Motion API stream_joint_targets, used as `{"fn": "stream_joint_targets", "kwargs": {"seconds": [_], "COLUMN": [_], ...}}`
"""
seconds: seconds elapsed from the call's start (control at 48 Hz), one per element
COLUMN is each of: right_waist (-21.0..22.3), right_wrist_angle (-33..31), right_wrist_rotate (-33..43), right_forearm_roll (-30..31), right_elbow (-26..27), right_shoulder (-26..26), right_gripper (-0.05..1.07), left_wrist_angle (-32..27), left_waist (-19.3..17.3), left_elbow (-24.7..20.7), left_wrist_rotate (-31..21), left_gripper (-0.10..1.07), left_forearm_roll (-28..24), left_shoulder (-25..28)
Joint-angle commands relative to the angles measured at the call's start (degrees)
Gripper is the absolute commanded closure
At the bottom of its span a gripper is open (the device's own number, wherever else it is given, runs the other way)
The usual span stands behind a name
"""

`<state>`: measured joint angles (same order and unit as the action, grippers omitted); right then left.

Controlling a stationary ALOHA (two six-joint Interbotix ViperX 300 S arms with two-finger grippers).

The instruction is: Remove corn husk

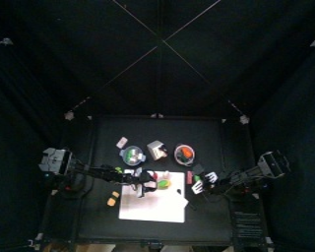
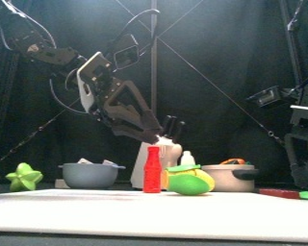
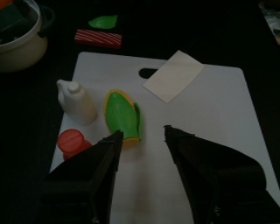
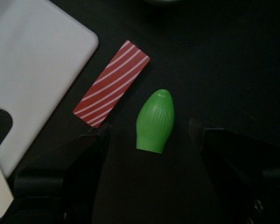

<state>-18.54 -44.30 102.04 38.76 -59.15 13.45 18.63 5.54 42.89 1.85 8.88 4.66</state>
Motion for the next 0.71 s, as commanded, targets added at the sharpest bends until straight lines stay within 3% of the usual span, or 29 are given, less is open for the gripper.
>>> {"fn": "stream_joint_targets", "kwargs": {"seconds": [0.0, 0.229, 0.458, 0.688], "right_waist": [0.0, 0.0, 0.0, 0.0], "right_wrist_angle": [-0.2, -0.2, -0.2, -0.2], "right_wrist_rotate": [0.0, -0.1, 0.0, 0.0], "right_forearm_roll": [0.3, 0.2, 0.2, 0.3], "right_elbow": [0.4, 0.4, 0.4, 0.4], "right_shoulder": [0.6, 0.6, 0.5, 0.5], "right_gripper": [0.02, 0.02, 0.02, 0.02], "left_wrist_angle": [0.2, -4.0, -9.2, -9.5], "left_waist": [0.0, -0.1, -0.6, -1.4], "left_elbow": [-2.1, -6.6, -10.5, -11.6], "left_wrist_rotate": [0.0, 0.0, 0.2, 0.3], "left_gripper": [0.07, 0.00, -0.01, -0.01], "left_forearm_roll": [-0.2, -0.2, -0.9, -1.1], "left_shoulder": [0.5, 4.4, 7.6, 9.3]}}
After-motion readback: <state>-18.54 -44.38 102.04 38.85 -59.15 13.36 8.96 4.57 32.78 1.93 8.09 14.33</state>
